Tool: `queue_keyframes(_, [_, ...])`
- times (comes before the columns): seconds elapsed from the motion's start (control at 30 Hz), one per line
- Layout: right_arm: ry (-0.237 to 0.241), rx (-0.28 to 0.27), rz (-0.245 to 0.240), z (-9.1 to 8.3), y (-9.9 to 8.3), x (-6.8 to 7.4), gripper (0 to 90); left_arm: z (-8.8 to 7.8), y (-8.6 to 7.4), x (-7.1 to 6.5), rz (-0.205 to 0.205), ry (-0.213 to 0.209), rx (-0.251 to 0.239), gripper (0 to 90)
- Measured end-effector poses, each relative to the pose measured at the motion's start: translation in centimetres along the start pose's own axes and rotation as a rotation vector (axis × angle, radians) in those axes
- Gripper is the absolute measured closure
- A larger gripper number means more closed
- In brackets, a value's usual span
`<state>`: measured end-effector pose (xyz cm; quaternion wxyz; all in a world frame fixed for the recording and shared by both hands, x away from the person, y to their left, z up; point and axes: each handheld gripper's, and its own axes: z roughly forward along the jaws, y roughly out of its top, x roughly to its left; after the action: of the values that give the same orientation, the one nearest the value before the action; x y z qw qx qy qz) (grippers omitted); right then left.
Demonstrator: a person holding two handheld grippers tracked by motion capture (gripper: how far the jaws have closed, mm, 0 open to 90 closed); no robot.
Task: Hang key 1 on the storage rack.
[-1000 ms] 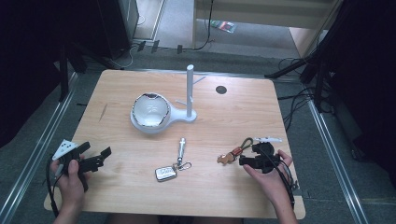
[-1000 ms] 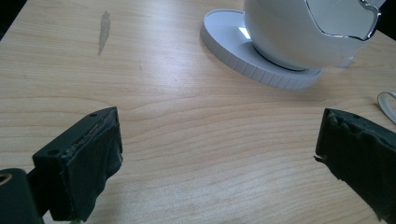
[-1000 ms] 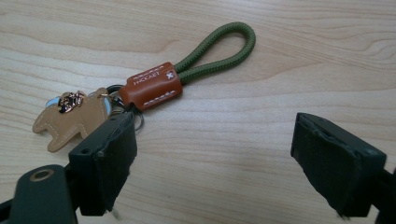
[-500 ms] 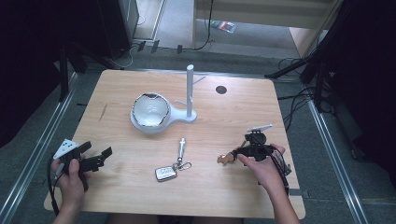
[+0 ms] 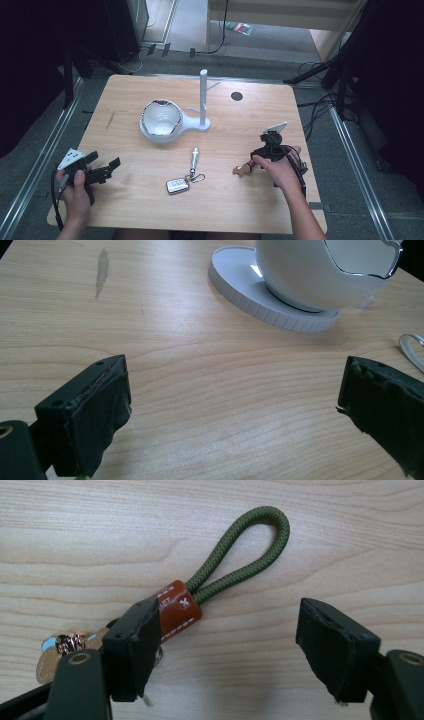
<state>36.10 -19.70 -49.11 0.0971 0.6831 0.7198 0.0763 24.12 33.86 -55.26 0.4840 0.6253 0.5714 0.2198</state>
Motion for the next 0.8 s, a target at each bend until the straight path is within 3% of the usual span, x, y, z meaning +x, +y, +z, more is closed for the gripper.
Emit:
queue_keyframes(0.2, [0.008, 0.054, 0.066, 0.3, 0.9, -0.1, 32.4, 0.0, 0.0, 0.0, -0.003, -0.002, 0.001, 1.1])
queue_keyframes(0.53, [0.015, 0.109, 0.114, 0.8, 2.0, 0.0, 36.9, 0.0, 0.0, 0.1, -0.002, -0.003, 0.005, 1.1])
queue_keyframes(0.8, [0.045, 0.151, 0.14, 1.2, 2.6, 0.3, 46.1, 0.0, 0.0, 0.1, -0.004, -0.002, 0.006, 1.1])
